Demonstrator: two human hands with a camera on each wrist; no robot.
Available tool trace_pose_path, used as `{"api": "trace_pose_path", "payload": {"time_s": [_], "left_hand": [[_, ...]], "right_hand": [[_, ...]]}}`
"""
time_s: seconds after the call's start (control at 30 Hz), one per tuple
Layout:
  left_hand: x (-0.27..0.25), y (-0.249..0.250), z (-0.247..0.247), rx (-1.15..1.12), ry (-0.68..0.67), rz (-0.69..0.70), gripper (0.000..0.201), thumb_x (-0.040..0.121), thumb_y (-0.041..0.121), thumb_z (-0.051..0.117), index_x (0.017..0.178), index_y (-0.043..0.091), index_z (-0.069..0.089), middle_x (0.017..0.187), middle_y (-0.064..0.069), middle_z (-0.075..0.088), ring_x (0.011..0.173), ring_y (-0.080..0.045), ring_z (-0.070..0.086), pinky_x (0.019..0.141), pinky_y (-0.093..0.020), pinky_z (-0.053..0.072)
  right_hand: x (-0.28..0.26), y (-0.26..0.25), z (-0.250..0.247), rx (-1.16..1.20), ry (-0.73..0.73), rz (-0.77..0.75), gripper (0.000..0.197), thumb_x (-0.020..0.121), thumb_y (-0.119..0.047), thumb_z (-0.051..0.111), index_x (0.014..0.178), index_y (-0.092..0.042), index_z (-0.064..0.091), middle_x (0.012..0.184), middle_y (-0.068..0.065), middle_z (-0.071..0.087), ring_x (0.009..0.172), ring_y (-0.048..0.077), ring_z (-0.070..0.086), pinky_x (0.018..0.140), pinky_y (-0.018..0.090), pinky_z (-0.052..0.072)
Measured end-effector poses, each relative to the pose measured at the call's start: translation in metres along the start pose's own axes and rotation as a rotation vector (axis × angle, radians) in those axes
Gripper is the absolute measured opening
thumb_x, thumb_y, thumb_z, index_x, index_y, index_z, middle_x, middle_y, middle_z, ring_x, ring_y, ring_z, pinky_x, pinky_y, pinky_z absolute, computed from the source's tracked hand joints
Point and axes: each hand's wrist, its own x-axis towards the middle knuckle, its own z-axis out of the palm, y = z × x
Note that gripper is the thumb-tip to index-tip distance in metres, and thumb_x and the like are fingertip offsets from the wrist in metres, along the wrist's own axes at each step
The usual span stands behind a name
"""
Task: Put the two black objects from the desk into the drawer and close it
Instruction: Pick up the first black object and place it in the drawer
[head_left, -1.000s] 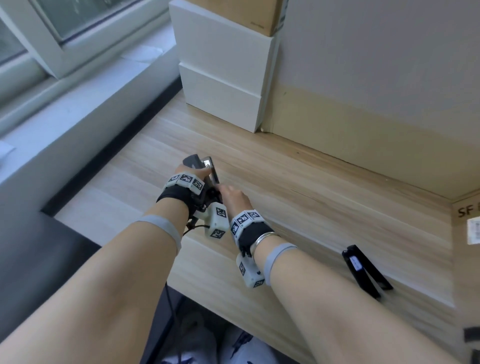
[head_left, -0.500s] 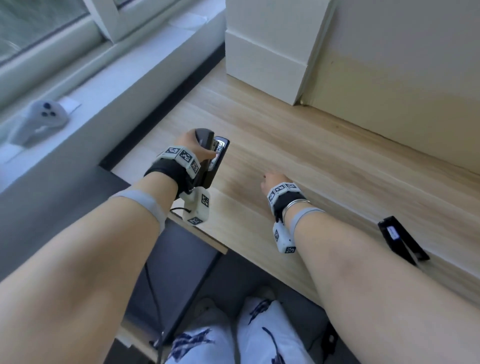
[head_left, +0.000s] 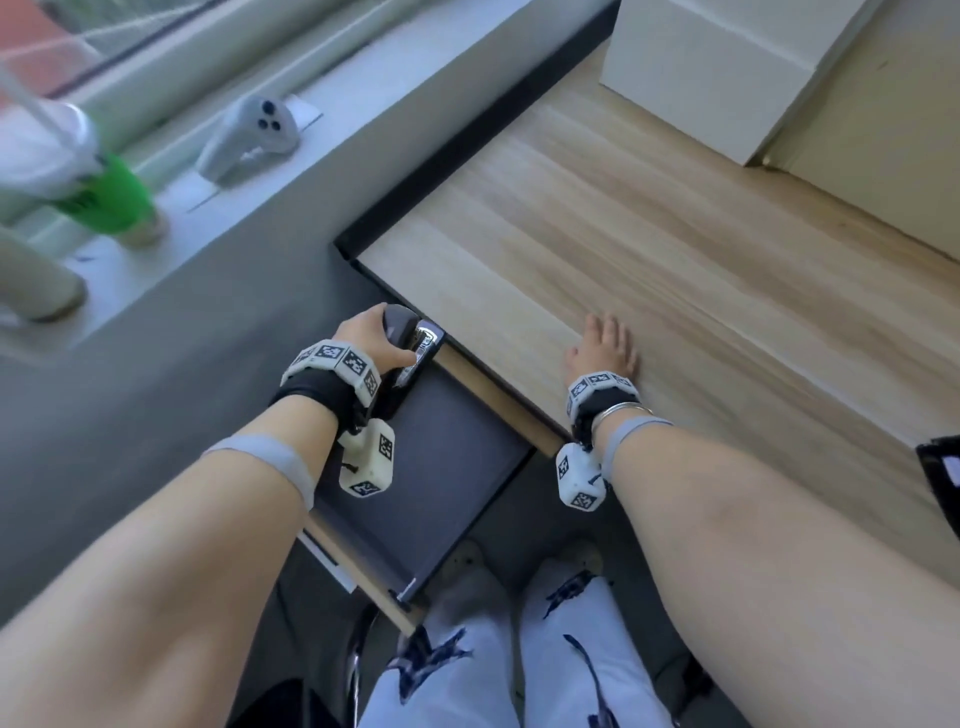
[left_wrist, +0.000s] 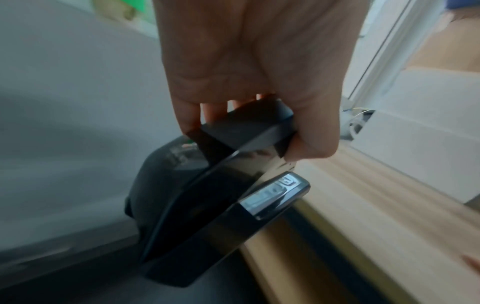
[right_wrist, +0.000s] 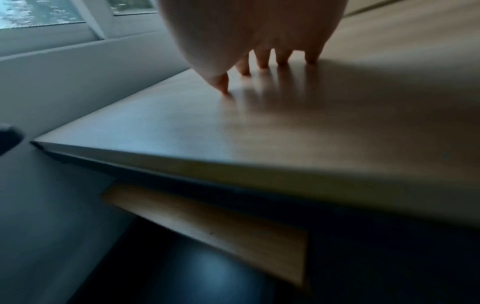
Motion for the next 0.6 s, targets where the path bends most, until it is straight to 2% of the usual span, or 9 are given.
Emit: {"api": "trace_pose_path", "payload": {"time_s": [0.1,0.23,0.3,0.4,0.5,0.6], "left_hand": [[0.002,-0.038,0.018,0.006,-0.046,-0.061,0.030,0.070,0.020,0.070,0.092,0.019,0.050,0.086,-0.002,0.056,0.083,-0.023,0.053,0.072,-0.028,0.039],[0.014,-0.074,0.050,0.037,-0.081,-0.121,0.029,0.069,0.017,0.070,0.089,0.015,0.049,0.073,0.001,0.053,0.080,-0.024,0.052,0.070,-0.028,0.038],[0.027,-0.087,0.066,0.057,-0.088,-0.137,0.030,0.068,0.017,0.070,0.092,0.014,0.051,0.081,-0.003,0.057,0.081,-0.025,0.053,0.071,-0.029,0.041],[0.048,-0.106,0.089,0.094,-0.115,-0.173,0.039,0.069,0.017,0.071,0.103,0.011,0.055,0.090,-0.006,0.059,0.084,-0.027,0.054,0.080,-0.034,0.047],[0.070,-0.118,0.111,0.124,-0.127,-0.189,0.040,0.070,0.021,0.073,0.104,0.011,0.054,0.098,-0.012,0.065,0.086,-0.029,0.056,0.082,-0.034,0.048],[0.088,-0.128,0.131,0.153,-0.155,-0.195,0.047,0.070,0.019,0.073,0.111,0.009,0.052,0.109,-0.016,0.066,0.099,-0.034,0.062,0.084,-0.036,0.050]], "right_hand": [[-0.008,0.000,0.019,0.010,0.114,0.024,0.060,0.095,-0.023,0.039,0.152,-0.022,0.020,0.163,-0.001,0.009,0.151,0.021,0.006,0.121,0.045,0.004],[-0.009,0.002,0.033,-0.033,0.216,0.031,0.061,0.093,-0.025,0.036,0.152,-0.025,0.019,0.163,-0.002,0.012,0.151,0.018,0.009,0.121,0.044,0.002],[-0.009,0.003,0.036,-0.063,0.245,0.027,0.061,0.093,-0.027,0.035,0.152,-0.025,0.018,0.163,-0.002,0.013,0.151,0.018,0.010,0.121,0.044,0.004],[-0.009,0.003,0.039,-0.093,0.262,0.026,0.061,0.094,-0.028,0.035,0.152,-0.025,0.018,0.162,-0.003,0.014,0.151,0.018,0.011,0.121,0.044,0.006],[-0.009,0.003,0.040,-0.103,0.296,0.017,0.061,0.093,-0.029,0.036,0.152,-0.025,0.020,0.162,-0.003,0.016,0.151,0.018,0.012,0.121,0.043,0.007],[-0.009,0.003,0.041,-0.103,0.332,0.012,0.061,0.091,-0.029,0.038,0.151,-0.025,0.024,0.161,-0.003,0.021,0.150,0.018,0.016,0.121,0.044,0.010]]}}
